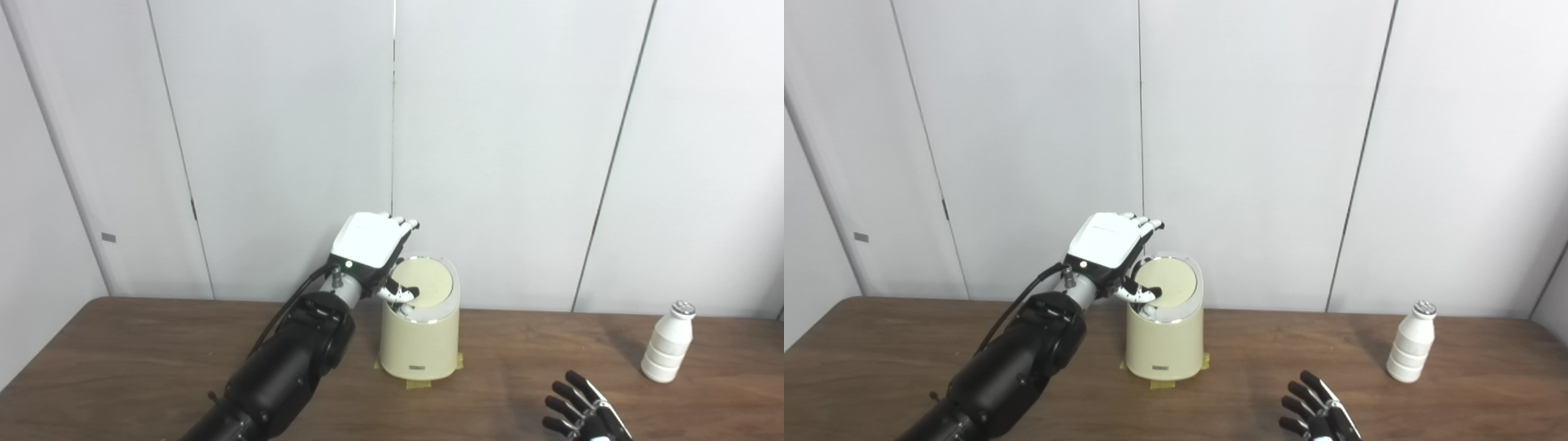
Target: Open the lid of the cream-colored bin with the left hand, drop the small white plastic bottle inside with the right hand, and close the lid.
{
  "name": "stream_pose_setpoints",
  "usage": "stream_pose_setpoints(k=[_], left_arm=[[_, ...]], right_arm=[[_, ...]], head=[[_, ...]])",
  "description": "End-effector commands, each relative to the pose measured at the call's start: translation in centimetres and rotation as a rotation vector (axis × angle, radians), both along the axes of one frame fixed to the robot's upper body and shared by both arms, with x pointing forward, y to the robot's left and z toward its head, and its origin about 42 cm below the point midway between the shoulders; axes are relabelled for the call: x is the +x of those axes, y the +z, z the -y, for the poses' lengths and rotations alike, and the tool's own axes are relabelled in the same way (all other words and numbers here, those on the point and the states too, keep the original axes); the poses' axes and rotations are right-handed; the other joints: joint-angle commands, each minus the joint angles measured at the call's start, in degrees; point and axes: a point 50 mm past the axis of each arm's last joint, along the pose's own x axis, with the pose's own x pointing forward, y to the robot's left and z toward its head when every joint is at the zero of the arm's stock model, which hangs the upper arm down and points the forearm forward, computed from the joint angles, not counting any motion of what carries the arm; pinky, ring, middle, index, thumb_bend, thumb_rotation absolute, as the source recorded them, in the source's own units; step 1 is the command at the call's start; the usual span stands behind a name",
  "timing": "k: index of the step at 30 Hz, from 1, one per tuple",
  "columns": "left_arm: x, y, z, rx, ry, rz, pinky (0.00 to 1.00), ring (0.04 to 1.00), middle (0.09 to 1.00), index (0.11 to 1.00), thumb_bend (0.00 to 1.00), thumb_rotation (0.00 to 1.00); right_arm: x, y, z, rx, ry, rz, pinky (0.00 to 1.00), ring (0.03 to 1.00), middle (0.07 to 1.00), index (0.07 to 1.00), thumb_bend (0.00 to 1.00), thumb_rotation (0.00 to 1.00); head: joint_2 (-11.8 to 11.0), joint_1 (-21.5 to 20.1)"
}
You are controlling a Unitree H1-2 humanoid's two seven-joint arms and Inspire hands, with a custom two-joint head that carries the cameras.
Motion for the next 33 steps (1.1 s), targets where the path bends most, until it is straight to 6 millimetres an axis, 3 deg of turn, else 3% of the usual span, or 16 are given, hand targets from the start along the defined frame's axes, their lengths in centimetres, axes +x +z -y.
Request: stream_pose_setpoints(k=[1,13,21,26,33], left_arm=[[0.4,1.4,1.1,-0.002,-0.025,0.027,0.90,0.899,0.897,0.923,0.96,0.35],[0.2,2.1,0.6,-0.002,-0.017,0.026,0.88,0.897,0.894,0.916,0.96,0.32],[-1.1,4.6,-2.8,-0.047,0.044,0.076,0.83,0.885,0.872,0.883,0.89,0.34],[-2.0,6.2,-5.0,-0.138,0.060,0.131,0.69,0.797,0.810,0.820,0.82,0.29],[-4.0,7.8,-7.7,-0.247,0.046,0.175,0.61,0.753,0.776,0.773,0.68,0.26]], right_arm=[[-3.1,-3.9,-1.7,0.069,-0.006,-0.158,0.71,0.795,0.820,0.841,0.52,0.73],[-3.0,-3.9,-2.0,0.066,-0.006,-0.157,0.70,0.786,0.814,0.838,0.49,0.73],[-2.9,-3.9,-2.0,0.069,-0.002,-0.162,0.69,0.786,0.812,0.840,0.48,0.73],[-2.9,-4.0,-2.1,0.067,0.001,-0.164,0.70,0.788,0.812,0.839,0.49,0.73],[-3.0,-4.0,-2.2,0.061,0.013,-0.167,0.71,0.801,0.822,0.838,0.49,0.75]], head=[[0.0,-0.1],[0.5,-0.7],[0.7,-0.7],[1.0,-1.0],[1.0,-1.0]])
